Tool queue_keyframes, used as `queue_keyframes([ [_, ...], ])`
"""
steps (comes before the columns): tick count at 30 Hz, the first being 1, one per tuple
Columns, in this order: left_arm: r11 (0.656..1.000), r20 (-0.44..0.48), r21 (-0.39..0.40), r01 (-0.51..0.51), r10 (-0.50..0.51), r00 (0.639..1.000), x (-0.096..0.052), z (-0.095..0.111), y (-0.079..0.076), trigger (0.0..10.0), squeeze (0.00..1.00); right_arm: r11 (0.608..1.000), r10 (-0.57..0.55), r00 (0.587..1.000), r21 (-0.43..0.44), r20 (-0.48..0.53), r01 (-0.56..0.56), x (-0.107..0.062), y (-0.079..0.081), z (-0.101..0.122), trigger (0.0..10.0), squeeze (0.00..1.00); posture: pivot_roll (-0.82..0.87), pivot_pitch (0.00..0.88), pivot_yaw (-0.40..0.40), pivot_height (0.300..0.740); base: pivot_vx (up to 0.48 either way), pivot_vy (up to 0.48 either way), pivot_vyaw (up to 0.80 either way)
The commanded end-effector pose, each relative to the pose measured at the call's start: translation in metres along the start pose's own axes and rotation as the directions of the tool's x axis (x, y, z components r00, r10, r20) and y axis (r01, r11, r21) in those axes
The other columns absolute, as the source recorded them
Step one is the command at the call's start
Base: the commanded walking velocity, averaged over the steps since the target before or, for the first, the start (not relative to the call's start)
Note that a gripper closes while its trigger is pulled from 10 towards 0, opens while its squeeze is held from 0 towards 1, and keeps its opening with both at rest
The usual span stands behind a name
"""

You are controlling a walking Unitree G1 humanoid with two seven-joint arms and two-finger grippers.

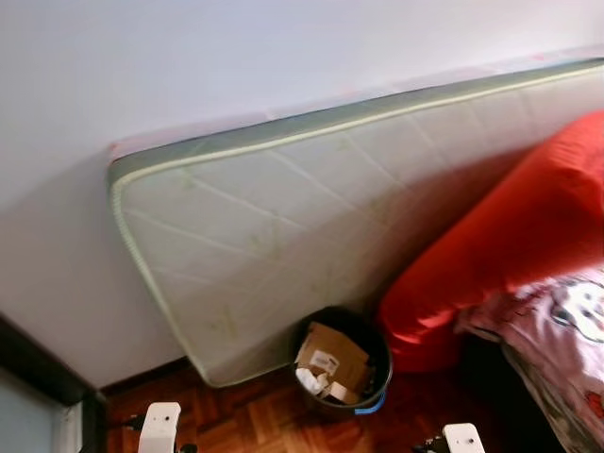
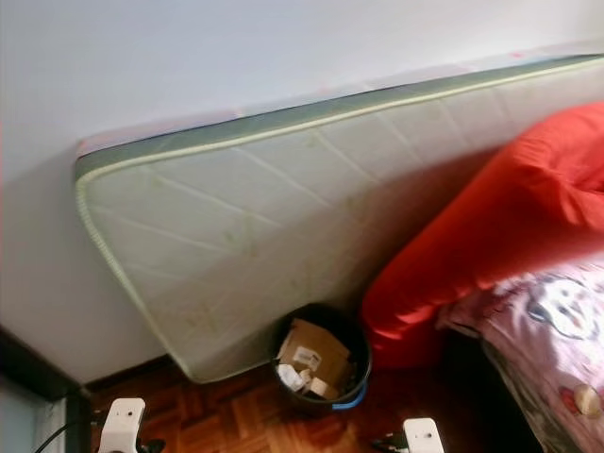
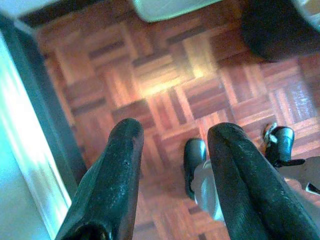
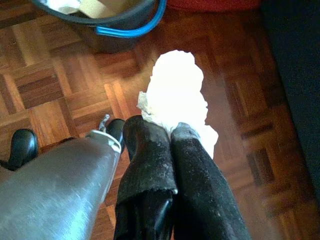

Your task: Clean up the room

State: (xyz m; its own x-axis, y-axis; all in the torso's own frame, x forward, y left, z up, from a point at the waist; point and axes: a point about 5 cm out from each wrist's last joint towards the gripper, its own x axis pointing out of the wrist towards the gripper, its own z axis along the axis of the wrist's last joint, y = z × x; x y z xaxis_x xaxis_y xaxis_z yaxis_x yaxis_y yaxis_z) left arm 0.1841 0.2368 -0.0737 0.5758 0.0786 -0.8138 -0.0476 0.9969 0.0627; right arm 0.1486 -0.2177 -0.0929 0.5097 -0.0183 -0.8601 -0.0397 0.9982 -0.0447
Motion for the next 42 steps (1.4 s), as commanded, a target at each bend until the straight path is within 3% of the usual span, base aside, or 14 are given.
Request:
queue_keyframes([
  [1,1.0,-0.032,0.009,-0.006,0.006,0.999,-0.0012,-0.0071,0.0021,10.0,0.0,1.0,0.011,1.0,-0.019,0.014,-0.011,0.0004,0.0012,0.0027,10.0,0.0,-0.04,0.017,-0.003,0.74,0.0,0.0,0.8],
  [10,1.0,-0.033,0.015,0.0,0.001,0.999,-0.0012,-0.0071,0.002,10.0,0.0,0.999,0.036,0.999,0.01,0.019,-0.036,0.0003,0.0033,0.0022,10.0,0.0,-0.04,0.013,-0.001,0.74,0.0,0.0,0.6],
  [17,1.0,-0.034,0.016,0.003,-0.002,0.999,-0.0013,-0.0073,0.0019,10.0,0.0,0.999,0.037,0.999,-0.022,0.032,-0.036,0.0003,0.0031,0.0042,10.0,0.0,-0.04,0.007,-0.001,0.74,0.0,0.0,0.23],
  [23,1.0,-0.035,0.019,0.005,-0.004,0.999,-0.0013,-0.0074,0.002,10.0,0.0,0.999,0.037,0.999,0.022,0.033,-0.037,0.0002,0.0036,0.0029,10.0,0.0,-0.04,0.003,0.0,0.74,0.272,0.0,0.48],
  [30,1.0,-0.035,0.017,0.005,-0.004,0.999,-0.0014,-0.0074,0.0024,10.0,0.0,0.999,0.045,0.998,-0.031,0.033,-0.044,0.0003,0.0037,0.0042,10.0,0.0,-0.04,0.015,0.0,0.74,0.313,0.0,0.0],
  [35,1.0,-0.035,0.018,0.004,-0.003,0.999,-0.0013,-0.007,0.0026,10.0,0.0,0.999,0.043,0.998,-0.029,0.035,-0.042,0.0004,0.0036,0.0048,10.0,0.0,-0.04,0.024,0.002,0.74,0.351,0.0,0.78],
  [42,1.0,-0.032,0.014,0.002,-0.001,0.999,-0.0011,-0.0057,0.0025,10.0,0.0,0.999,0.038,0.999,-0.01,0.034,-0.038,0.0006,0.0032,0.005,10.0,0.0,-0.04,0.025,0.001,0.74,0.351,0.0,0.0],
])
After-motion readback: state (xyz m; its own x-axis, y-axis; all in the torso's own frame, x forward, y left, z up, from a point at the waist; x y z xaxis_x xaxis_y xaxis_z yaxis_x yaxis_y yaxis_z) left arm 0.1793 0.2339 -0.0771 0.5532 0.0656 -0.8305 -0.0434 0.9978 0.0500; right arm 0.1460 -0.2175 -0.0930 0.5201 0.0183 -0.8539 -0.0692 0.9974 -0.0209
